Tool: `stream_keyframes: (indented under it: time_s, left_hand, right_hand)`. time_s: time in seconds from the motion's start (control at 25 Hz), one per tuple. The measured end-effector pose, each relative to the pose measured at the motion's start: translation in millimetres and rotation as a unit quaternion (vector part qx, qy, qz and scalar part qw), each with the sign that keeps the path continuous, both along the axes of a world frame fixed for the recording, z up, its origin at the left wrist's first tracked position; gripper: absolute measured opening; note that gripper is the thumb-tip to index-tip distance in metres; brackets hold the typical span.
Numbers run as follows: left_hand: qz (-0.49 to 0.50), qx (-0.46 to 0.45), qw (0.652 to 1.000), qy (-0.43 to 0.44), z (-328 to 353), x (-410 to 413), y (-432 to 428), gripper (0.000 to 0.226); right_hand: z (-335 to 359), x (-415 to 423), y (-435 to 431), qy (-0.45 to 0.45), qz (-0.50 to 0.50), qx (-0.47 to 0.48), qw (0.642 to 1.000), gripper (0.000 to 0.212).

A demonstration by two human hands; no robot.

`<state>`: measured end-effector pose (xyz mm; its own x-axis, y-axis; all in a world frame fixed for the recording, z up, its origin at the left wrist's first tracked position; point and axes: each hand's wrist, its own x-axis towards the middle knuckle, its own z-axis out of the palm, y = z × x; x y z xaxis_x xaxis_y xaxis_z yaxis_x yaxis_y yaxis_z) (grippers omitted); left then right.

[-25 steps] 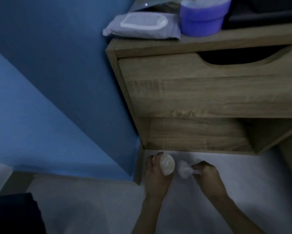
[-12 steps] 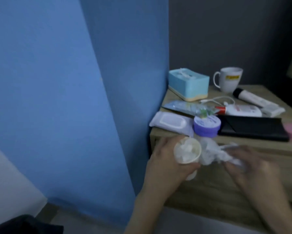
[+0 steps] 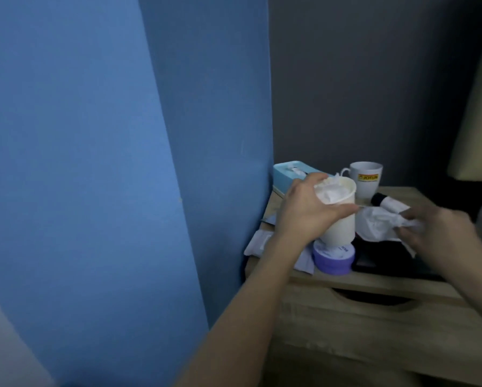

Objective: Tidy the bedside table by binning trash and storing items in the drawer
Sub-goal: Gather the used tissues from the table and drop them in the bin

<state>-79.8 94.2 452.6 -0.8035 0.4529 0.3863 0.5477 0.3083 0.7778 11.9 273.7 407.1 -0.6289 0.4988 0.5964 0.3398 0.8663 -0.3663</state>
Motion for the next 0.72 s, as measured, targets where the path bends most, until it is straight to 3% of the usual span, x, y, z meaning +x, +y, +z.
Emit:
stream_keyframes:
  time_s: [0.6,0.72]
  left_hand:
    - [-0.005,-0.115,0.993,0.033,-25.1,-10.2,38.5,0.075]
    - [0.005,-0.118,0.992,0.036,-26.4,-8.9,39.8,0.077]
  right_hand:
    - [-34.3,-23.8,25.0,-0.056,0.029,0.012,0.998,0.015]
    - [-35.7,-20.2,27.8,-0.107,0.032,-0.036,0.993,0.028]
